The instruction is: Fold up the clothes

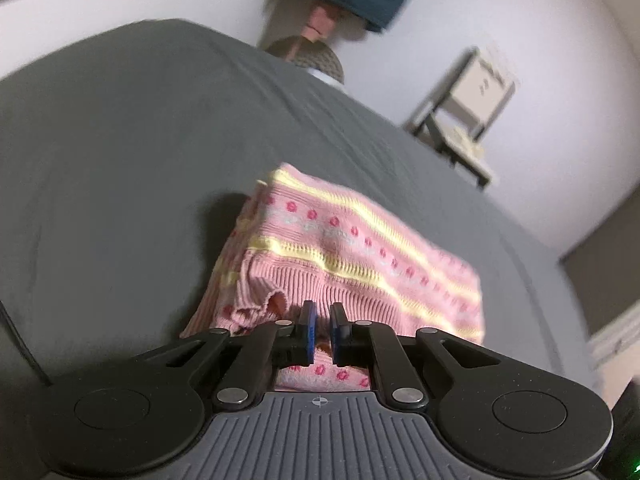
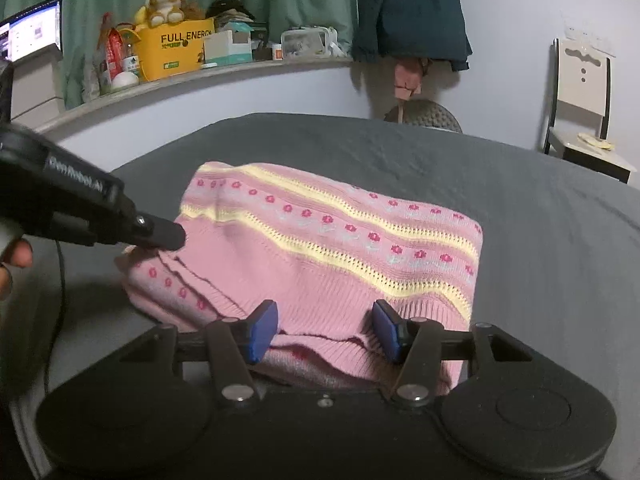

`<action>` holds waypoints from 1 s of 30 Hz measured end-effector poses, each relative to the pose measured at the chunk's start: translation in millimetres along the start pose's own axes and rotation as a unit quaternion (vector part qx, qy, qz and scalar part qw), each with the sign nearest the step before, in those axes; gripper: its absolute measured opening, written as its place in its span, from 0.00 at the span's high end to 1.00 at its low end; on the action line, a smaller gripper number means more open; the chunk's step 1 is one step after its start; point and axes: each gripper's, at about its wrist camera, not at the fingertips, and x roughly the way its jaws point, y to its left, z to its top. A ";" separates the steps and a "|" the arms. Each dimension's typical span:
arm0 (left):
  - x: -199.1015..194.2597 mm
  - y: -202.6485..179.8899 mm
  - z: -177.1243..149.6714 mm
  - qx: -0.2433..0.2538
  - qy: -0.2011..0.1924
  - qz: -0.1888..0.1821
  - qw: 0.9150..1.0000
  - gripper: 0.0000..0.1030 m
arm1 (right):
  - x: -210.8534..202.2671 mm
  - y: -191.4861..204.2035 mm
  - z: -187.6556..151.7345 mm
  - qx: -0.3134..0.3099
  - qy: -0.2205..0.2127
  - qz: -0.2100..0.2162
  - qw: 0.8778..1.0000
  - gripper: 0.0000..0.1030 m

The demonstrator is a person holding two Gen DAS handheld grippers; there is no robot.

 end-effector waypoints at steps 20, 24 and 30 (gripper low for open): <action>-32.0 39.5 -25.2 -0.165 -0.012 0.048 0.985 0.00 | -28.3 -15.1 19.0 0.068 -0.038 -0.012 0.997 0.36; -43.7 40.8 -25.2 -0.159 -0.035 0.055 0.985 0.00 | -27.3 -12.3 20.5 0.074 -0.043 -0.006 0.996 0.36; -35.6 54.4 -26.4 -0.194 -0.003 0.027 0.981 0.00 | -26.3 -18.7 19.2 0.089 -0.045 -0.010 0.995 0.34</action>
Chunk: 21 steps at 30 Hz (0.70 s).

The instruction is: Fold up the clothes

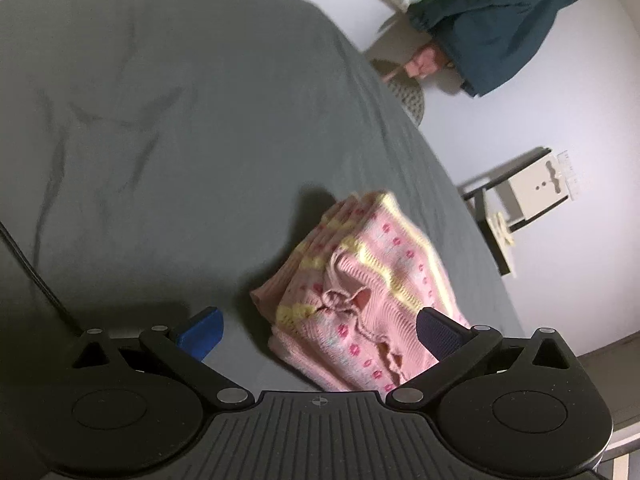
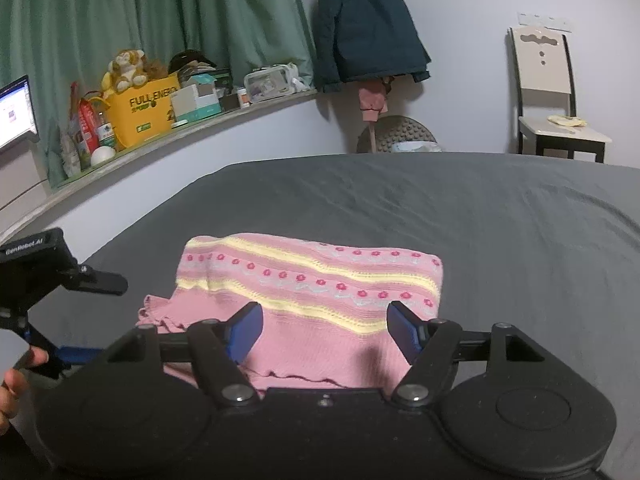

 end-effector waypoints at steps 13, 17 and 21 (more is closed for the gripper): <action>29.4 0.6 -6.1 -0.027 0.041 -0.006 0.999 0.00 | -8.7 -51.3 8.8 0.080 -0.017 -0.034 0.996 0.33; 35.6 1.6 -10.4 -0.035 0.046 -0.006 0.998 0.00 | -7.4 -72.3 7.6 0.118 -0.016 -0.044 0.992 0.33; 39.8 -0.5 -15.6 -0.033 0.057 -0.011 0.998 0.00 | -2.6 -83.6 2.8 0.148 -0.008 -0.047 0.988 0.33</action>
